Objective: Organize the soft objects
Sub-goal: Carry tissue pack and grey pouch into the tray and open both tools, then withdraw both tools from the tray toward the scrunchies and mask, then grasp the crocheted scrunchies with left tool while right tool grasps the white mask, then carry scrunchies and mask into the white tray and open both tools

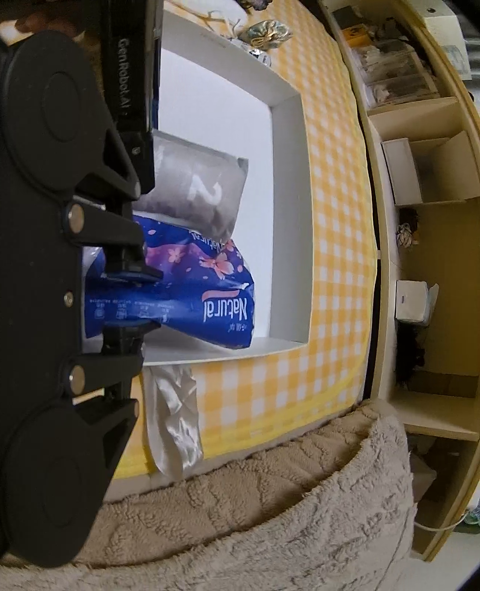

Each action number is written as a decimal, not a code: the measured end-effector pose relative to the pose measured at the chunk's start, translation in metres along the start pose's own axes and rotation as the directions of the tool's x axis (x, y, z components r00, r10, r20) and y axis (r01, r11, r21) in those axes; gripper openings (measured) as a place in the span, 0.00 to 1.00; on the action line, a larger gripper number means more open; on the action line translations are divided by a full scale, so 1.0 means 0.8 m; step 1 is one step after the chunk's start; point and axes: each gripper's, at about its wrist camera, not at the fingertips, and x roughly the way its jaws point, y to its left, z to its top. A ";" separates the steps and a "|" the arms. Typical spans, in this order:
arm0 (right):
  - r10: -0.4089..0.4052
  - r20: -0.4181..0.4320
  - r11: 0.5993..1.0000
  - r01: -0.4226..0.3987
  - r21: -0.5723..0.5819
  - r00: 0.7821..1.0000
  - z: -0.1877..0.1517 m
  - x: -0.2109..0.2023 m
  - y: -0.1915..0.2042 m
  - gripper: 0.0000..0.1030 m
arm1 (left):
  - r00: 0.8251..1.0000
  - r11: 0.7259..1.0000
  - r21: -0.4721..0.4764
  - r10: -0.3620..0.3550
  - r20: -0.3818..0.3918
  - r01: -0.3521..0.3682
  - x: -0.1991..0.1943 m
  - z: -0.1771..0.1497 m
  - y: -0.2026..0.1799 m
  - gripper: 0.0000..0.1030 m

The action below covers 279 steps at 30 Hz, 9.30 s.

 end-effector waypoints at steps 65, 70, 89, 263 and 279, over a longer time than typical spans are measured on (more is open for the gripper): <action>-0.096 0.195 0.990 0.074 0.117 0.976 -0.035 -0.223 0.091 1.00 | 0.983 0.944 0.304 0.084 0.165 -0.132 -0.279 -0.010 0.019 1.00; -0.098 0.198 0.992 0.079 0.102 0.975 -0.028 -0.222 0.103 1.00 | 0.977 0.943 0.299 0.094 0.191 -0.149 -0.292 -0.004 0.035 1.00; -0.020 0.216 0.996 0.001 0.088 0.976 0.026 -0.174 0.189 1.00 | 0.940 0.938 0.214 0.213 0.266 -0.273 -0.351 0.039 0.154 1.00; 0.006 0.177 0.938 -0.067 0.340 0.984 0.063 -0.029 0.106 0.78 | 0.996 0.934 0.356 -0.044 0.079 0.013 -0.127 0.110 0.083 0.56; 0.057 0.075 0.971 -0.073 0.229 0.996 0.064 -0.008 0.134 0.85 | 0.998 0.883 0.469 0.052 -0.020 -0.037 -0.074 0.065 0.092 0.84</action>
